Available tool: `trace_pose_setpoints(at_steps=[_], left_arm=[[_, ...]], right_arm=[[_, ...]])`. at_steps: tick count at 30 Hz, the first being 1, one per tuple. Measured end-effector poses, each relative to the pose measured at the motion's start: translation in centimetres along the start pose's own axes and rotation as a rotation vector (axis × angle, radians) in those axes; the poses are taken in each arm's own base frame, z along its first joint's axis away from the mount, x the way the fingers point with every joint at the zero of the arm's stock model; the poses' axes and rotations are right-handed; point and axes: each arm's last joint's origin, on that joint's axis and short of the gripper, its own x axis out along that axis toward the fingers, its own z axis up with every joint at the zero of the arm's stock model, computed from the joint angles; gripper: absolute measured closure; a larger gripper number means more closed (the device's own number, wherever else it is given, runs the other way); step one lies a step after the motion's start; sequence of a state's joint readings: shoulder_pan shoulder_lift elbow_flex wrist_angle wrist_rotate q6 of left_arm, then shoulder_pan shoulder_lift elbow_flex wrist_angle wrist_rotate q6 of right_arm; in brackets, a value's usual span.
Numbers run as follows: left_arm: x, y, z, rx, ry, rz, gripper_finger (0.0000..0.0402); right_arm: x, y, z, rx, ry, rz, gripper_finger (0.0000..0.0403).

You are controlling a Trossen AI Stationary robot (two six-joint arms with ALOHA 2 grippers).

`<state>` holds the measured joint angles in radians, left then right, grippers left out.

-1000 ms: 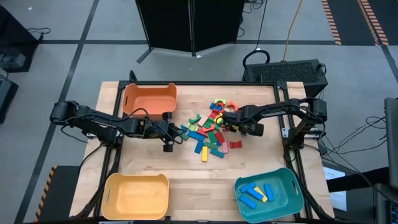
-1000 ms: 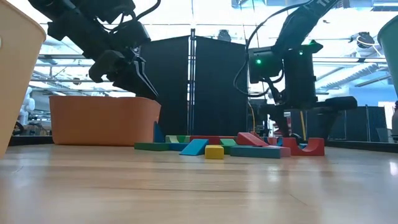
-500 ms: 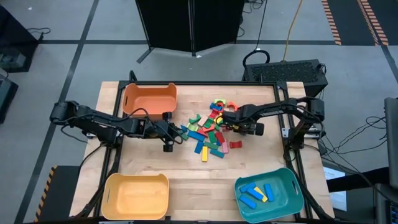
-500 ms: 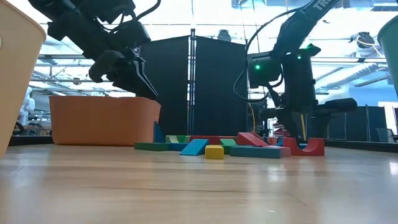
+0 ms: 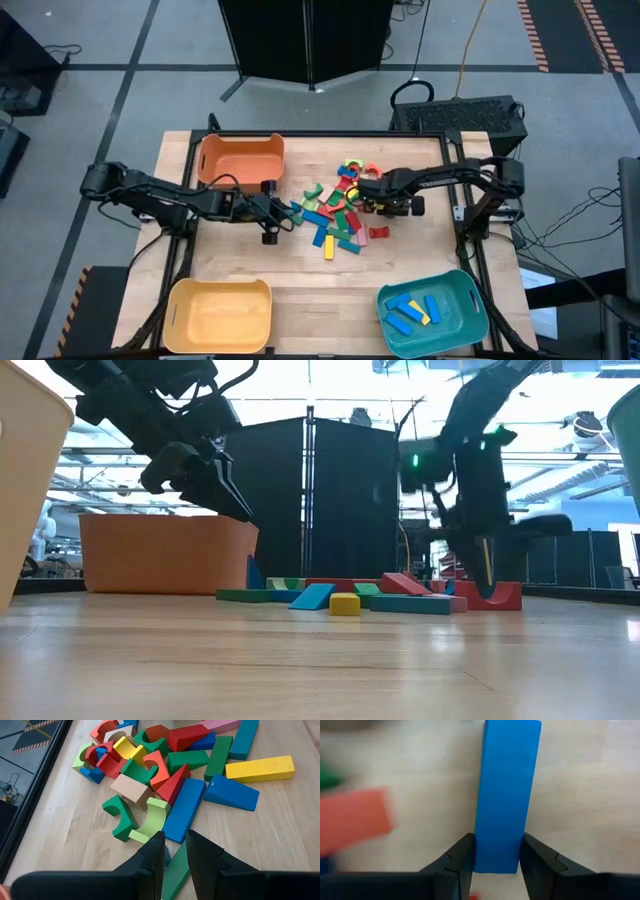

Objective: Sort blocks by size
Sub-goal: Put the blue rectangular block into the blue bin

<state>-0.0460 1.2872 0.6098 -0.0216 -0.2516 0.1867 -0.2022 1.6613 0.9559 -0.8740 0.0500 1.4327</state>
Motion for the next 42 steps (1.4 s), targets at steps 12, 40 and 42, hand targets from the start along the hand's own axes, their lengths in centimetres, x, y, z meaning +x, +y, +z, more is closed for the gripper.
trace_pose_setpoints(at_steps=[12, 40, 42], left_arm=[[0.0, 0.0, 0.1, -0.023, -0.005, 0.001, 0.0321], [0.0, 0.0, 0.0, -0.052, -0.005, 0.0, 0.0321], [0.0, 0.0, 0.1, -0.052, -0.005, 0.0, 0.0321]], right_arm=[[-7.8, -2.4, -2.9, -0.373, -0.055, 0.332, 0.0283], [-12.0, -8.1, -14.4, -0.867, 0.116, 0.545, 0.0282], [-12.0, -8.5, -14.9, -0.883, 0.127, 0.543, 0.0282]])
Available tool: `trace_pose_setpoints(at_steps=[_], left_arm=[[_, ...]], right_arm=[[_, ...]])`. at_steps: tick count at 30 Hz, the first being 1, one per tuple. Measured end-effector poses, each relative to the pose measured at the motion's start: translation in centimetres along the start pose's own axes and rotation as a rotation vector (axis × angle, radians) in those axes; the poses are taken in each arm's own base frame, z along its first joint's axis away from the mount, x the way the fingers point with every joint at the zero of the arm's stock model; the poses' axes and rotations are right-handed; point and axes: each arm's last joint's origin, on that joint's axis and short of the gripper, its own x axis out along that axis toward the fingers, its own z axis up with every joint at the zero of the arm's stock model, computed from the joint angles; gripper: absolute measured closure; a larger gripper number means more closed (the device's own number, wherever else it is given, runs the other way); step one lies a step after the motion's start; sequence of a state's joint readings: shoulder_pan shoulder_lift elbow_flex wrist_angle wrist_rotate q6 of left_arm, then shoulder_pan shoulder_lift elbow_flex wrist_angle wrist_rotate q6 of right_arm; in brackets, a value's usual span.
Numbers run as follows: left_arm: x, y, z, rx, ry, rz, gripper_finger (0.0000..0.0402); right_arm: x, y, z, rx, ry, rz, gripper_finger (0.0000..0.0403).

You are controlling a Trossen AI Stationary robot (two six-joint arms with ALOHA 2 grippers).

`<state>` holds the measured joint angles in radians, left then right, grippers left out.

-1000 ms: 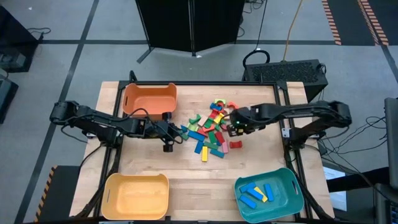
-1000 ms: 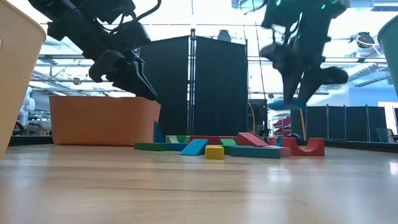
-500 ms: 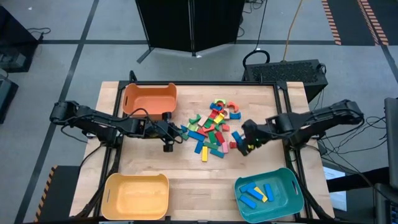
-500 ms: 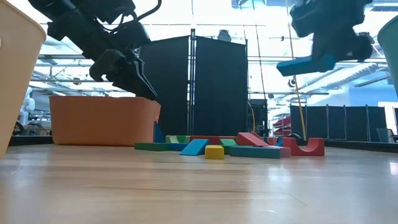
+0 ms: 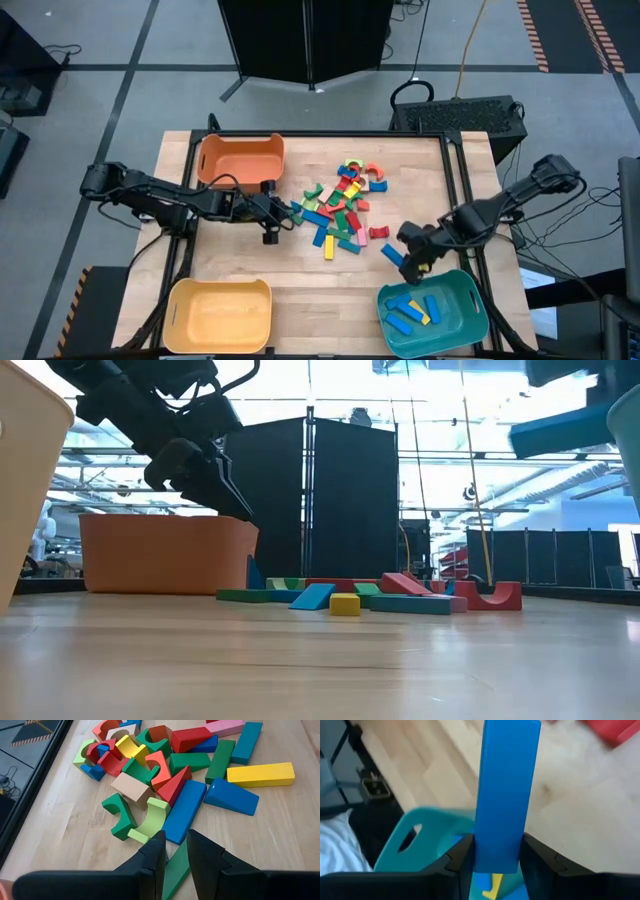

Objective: Sort blocks by size
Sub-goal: Put the blue rectangular block into the blue bin

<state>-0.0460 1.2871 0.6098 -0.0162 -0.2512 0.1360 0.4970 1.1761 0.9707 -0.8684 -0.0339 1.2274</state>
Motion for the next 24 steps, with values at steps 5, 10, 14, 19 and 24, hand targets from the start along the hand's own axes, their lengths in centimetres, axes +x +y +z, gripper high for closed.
trace_pose_setpoints(at_steps=[5, 10, 14, 19, 24], left_arm=[[0.0, 0.0, 0.0, -0.026, 0.0, 0.0, 0.0321], [0.0, 0.0, 0.0, -0.026, -0.002, 0.003, 0.0321], [0.0, 0.5, 0.4, -0.021, -0.039, 0.08, 0.0321], [0.1, 1.8, 1.6, -0.033, -0.155, 0.163, 0.0321], [0.1, 3.9, 2.2, -0.067, -0.24, 0.248, 0.0321]], right_arm=[[0.0, 0.1, -0.6, -0.048, -0.028, -0.017, 0.0281], [-0.1, -0.3, 0.1, -0.118, -0.117, -0.075, 0.0281], [-0.1, -0.6, 0.9, -0.174, -0.152, -0.103, 0.028], [-0.2, -1.3, 2.1, -0.231, -0.182, -0.149, 0.028], [-0.5, -2.7, 3.2, -0.305, -0.202, -0.28, 0.028]])
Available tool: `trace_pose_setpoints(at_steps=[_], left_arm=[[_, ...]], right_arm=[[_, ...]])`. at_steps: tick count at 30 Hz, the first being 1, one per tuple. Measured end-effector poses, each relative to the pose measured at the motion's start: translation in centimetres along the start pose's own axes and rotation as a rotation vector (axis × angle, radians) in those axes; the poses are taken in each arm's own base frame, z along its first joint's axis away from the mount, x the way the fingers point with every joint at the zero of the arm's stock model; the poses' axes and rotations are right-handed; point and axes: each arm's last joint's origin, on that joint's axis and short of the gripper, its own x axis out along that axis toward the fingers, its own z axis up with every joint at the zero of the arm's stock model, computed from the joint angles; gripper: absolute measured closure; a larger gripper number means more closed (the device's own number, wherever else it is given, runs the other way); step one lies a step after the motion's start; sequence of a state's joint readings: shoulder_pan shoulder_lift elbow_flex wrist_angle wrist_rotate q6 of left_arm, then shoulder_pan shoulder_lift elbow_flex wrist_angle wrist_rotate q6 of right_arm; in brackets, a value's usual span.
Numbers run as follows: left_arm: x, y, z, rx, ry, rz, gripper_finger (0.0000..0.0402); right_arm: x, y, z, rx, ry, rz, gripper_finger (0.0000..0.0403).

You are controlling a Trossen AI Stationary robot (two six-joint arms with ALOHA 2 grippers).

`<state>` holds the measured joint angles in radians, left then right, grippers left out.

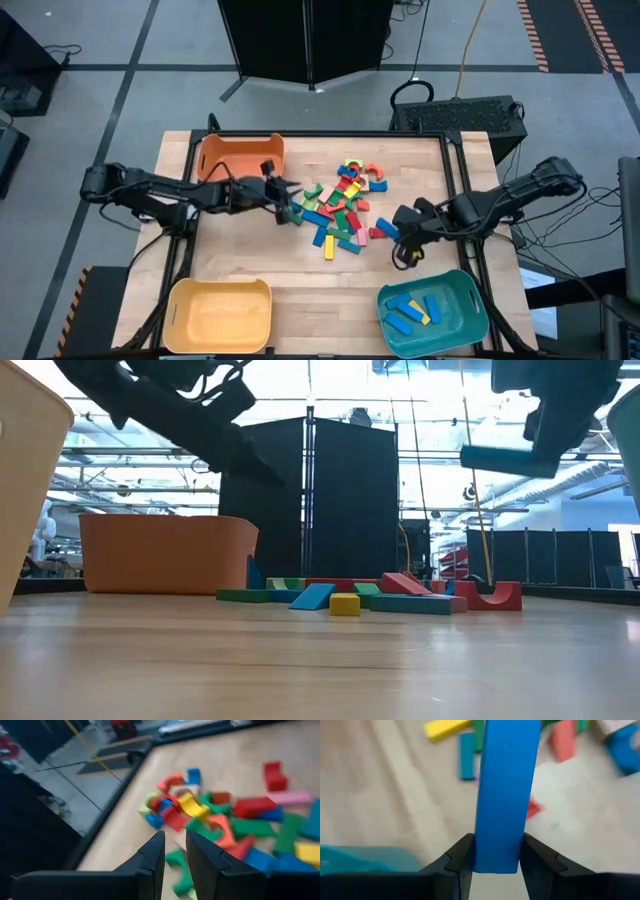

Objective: Sort blocks by size
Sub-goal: Put the blue rectangular block into the blue bin

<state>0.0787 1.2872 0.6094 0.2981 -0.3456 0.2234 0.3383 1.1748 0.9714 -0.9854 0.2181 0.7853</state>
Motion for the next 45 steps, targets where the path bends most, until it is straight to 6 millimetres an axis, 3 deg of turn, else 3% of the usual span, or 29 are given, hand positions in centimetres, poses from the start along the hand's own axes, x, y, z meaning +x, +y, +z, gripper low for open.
trace_pose_setpoints(at_steps=[7, 14, 32, 45], left_arm=[[0.8, 2.9, -0.3, -0.061, -0.015, 0.07, 0.0321], [0.9, 3.1, -0.6, -0.057, 0.004, 0.064, 0.0321], [0.3, 0.7, -0.1, -0.075, -0.008, -0.027, 0.0321], [-0.2, -0.8, 0.2, -0.088, -0.022, -0.079, 0.0321]], right_arm=[[0.2, -1.2, 0.4, -0.118, 0.052, -0.028, 0.028], [-0.1, 0.1, -0.7, -0.105, 0.11, 0.054, 0.0283], [-1.9, 3.9, -5.8, -0.155, 0.317, 0.259, 0.0279], [-3.1, 6.0, -8.7, -0.013, 0.341, 0.307, 0.0283]])
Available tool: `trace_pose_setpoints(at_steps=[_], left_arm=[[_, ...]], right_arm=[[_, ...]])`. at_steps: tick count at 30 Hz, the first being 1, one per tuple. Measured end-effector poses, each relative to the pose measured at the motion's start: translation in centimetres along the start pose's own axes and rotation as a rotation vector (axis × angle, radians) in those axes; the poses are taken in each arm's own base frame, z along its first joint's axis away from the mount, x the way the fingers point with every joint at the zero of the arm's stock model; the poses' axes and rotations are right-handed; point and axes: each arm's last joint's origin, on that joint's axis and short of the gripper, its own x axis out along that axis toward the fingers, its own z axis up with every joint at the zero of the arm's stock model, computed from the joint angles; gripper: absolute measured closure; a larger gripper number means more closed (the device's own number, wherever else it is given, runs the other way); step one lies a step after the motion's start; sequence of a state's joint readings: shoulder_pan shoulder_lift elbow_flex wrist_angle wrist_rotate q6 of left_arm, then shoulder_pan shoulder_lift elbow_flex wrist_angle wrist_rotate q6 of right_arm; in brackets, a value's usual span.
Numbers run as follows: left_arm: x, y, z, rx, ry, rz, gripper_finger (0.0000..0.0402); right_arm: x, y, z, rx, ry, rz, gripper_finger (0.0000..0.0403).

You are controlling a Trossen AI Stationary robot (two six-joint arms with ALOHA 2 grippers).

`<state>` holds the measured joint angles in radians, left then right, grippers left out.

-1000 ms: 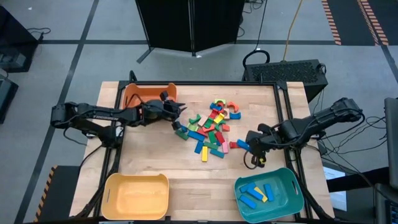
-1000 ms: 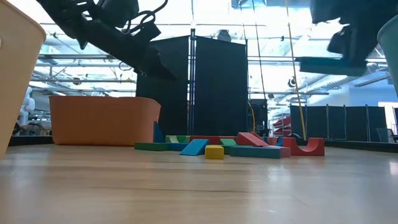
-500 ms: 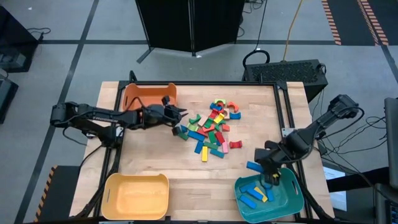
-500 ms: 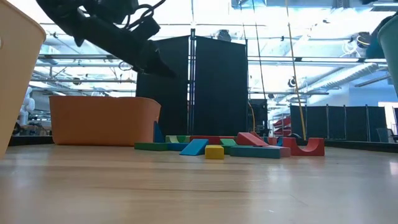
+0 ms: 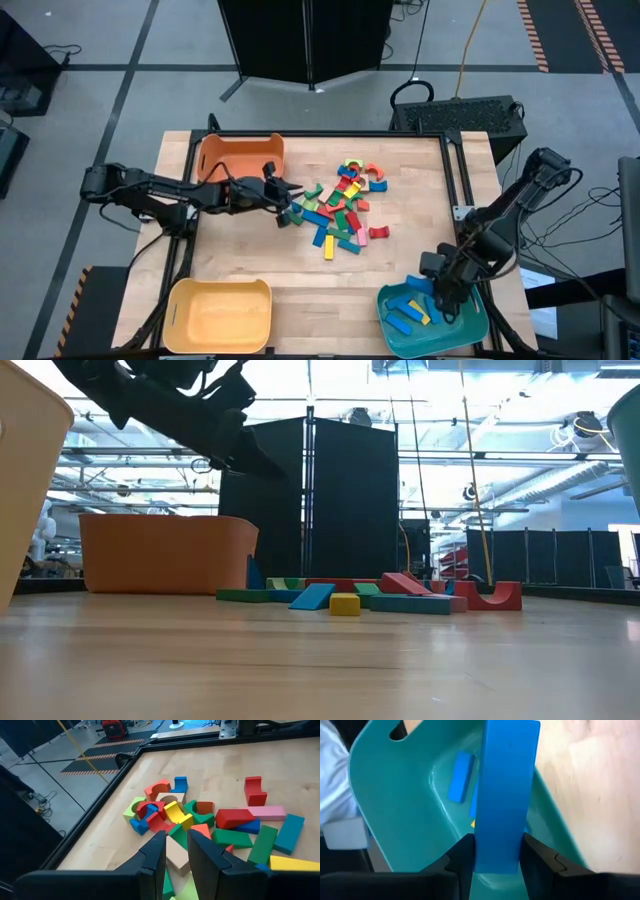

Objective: Sort blocks by size
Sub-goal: Put the blue rectangular block into the blue bin

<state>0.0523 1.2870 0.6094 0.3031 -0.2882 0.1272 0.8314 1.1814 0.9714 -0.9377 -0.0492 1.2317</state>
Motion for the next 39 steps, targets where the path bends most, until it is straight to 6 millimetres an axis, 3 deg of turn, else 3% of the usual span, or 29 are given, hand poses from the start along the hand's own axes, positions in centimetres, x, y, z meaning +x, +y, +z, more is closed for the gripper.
trace_pose_setpoints(at_steps=[13, 21, 28, 35, 39], left_arm=[[0.0, -0.1, -0.1, -0.013, 0.008, -0.009, 0.0321], [0.0, -0.5, -0.1, -0.014, -0.006, -0.141, 0.0321], [0.0, -0.7, -0.3, -0.005, 0.015, -0.193, 0.0312], [0.7, -1.1, -1.2, 0.01, 0.062, -0.25, 0.0241], [1.7, -1.6, -1.7, 0.035, 0.106, -0.277, 0.0203]], right_arm=[[4.1, 1.7, -1.3, 0.086, 0.067, -0.106, 0.0277], [5.8, 1.7, -1.0, 0.142, 0.079, -0.185, 0.0269], [5.3, 1.0, -0.9, 0.165, 0.145, -0.216, 0.0233], [3.7, 0.9, -1.1, 0.129, 0.168, -0.142, 0.0199], [1.9, 0.6, -1.0, 0.11, 0.078, -0.089, 0.0199]])
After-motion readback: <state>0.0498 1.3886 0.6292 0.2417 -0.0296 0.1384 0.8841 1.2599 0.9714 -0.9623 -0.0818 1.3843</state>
